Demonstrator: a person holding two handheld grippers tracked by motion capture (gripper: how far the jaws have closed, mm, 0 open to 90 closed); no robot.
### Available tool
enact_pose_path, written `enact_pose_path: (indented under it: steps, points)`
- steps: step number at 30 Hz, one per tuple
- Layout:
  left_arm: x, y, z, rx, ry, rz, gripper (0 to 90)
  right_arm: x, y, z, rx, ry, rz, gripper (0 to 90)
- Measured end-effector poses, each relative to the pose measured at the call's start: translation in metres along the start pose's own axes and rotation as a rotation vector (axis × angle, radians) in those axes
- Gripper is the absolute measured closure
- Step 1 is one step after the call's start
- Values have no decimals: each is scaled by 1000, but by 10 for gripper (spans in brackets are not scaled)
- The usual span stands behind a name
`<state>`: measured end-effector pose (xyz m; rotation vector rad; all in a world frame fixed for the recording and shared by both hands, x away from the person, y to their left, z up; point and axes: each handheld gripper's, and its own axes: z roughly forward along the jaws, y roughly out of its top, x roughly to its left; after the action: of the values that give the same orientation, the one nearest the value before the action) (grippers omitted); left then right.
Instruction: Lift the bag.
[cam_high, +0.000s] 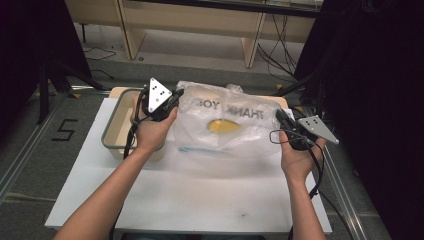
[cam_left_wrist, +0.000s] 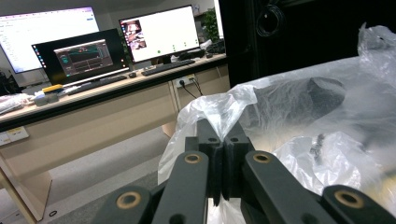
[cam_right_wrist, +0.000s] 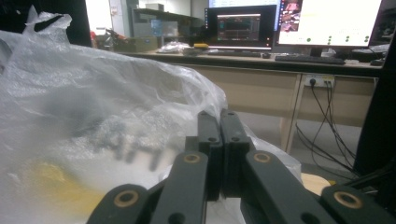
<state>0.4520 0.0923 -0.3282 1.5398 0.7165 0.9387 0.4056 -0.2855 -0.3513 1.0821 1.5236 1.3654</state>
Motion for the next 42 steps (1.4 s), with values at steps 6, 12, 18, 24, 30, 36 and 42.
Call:
enact_pose_path:
  steps: [6,12,18,24,30,36,42]
  points:
    - [-3,-5,5,31,-15,5,881,-1,-6,6,34,-11,-36,892]
    - [-5,-10,10,66,-32,0,870,-2,-17,12,71,-20,-41,887]
    - [-7,-11,12,73,-40,-5,825,-4,-20,14,81,-26,-39,864]
    - [-9,-10,11,62,-43,-15,694,-4,-19,14,70,-30,-31,775]
    - [-9,-7,8,37,-37,-38,581,-2,-15,11,37,-36,-26,651]
    - [-11,-2,4,0,-31,-70,466,-1,-8,8,-8,-35,-16,524]
    - [-13,2,1,-10,-13,-75,353,3,0,5,-48,-29,-23,432]
